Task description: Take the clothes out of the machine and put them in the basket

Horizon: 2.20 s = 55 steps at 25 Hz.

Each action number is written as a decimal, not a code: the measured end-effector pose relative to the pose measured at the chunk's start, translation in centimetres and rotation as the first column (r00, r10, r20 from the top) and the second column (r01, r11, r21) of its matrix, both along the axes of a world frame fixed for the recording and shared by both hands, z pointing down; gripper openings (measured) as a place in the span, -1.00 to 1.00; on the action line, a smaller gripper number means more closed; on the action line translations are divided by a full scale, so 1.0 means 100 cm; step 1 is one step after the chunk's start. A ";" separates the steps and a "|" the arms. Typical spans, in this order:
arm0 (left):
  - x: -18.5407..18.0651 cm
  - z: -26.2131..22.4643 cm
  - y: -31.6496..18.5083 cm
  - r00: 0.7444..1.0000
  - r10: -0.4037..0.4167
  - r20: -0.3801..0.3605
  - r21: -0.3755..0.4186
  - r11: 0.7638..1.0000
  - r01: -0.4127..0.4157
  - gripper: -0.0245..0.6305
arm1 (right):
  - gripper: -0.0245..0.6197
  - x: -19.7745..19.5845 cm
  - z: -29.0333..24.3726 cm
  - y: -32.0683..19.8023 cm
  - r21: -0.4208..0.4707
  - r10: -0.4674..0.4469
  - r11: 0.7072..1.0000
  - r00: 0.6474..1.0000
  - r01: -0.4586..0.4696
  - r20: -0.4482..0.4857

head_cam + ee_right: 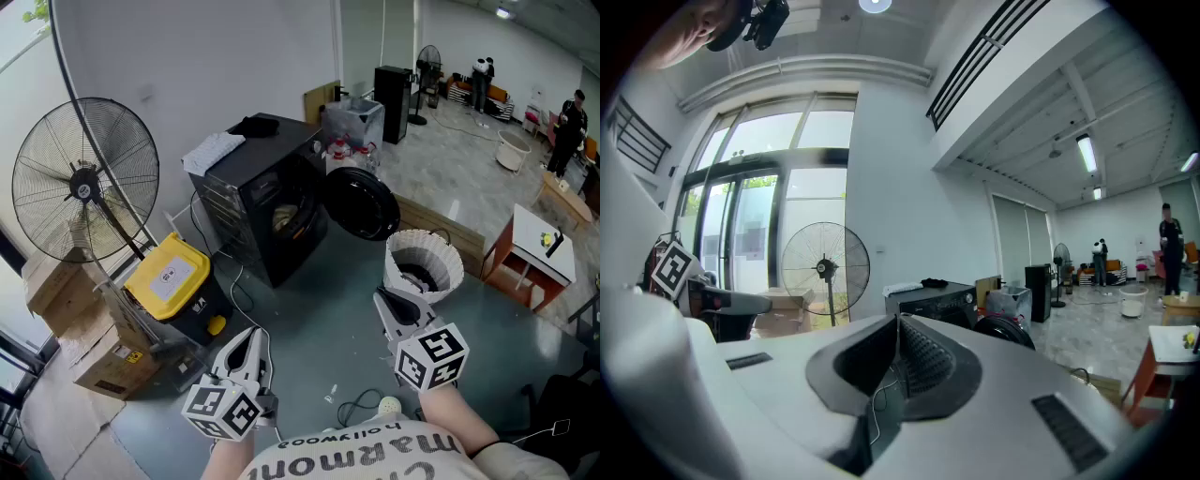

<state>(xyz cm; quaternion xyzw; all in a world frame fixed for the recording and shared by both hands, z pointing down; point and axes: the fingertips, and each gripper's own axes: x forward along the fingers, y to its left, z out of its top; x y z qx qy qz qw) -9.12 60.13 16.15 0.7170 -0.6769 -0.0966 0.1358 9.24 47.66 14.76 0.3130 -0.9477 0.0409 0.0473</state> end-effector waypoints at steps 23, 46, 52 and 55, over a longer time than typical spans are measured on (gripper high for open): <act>-0.003 -0.015 -0.151 0.992 -0.129 0.004 0.002 0.992 0.129 -0.90 | -0.81 -0.017 -0.016 -0.173 -0.029 -0.114 0.993 0.990 0.116 0.078; 0.034 0.014 -0.321 0.971 -0.239 -0.020 -0.077 0.969 0.237 -0.90 | -0.81 0.002 0.042 -0.358 -0.201 -0.205 0.955 0.976 0.216 0.076; 0.007 0.030 -0.355 0.969 -0.243 -0.052 -0.096 0.967 0.238 -0.90 | -0.81 -0.025 0.062 -0.386 -0.236 -0.219 0.946 0.975 0.221 0.037; -0.012 0.038 -0.378 0.971 -0.231 -0.061 -0.111 0.968 0.224 -0.90 | -0.81 -0.044 0.067 -0.405 -0.244 -0.213 0.946 0.977 0.212 0.023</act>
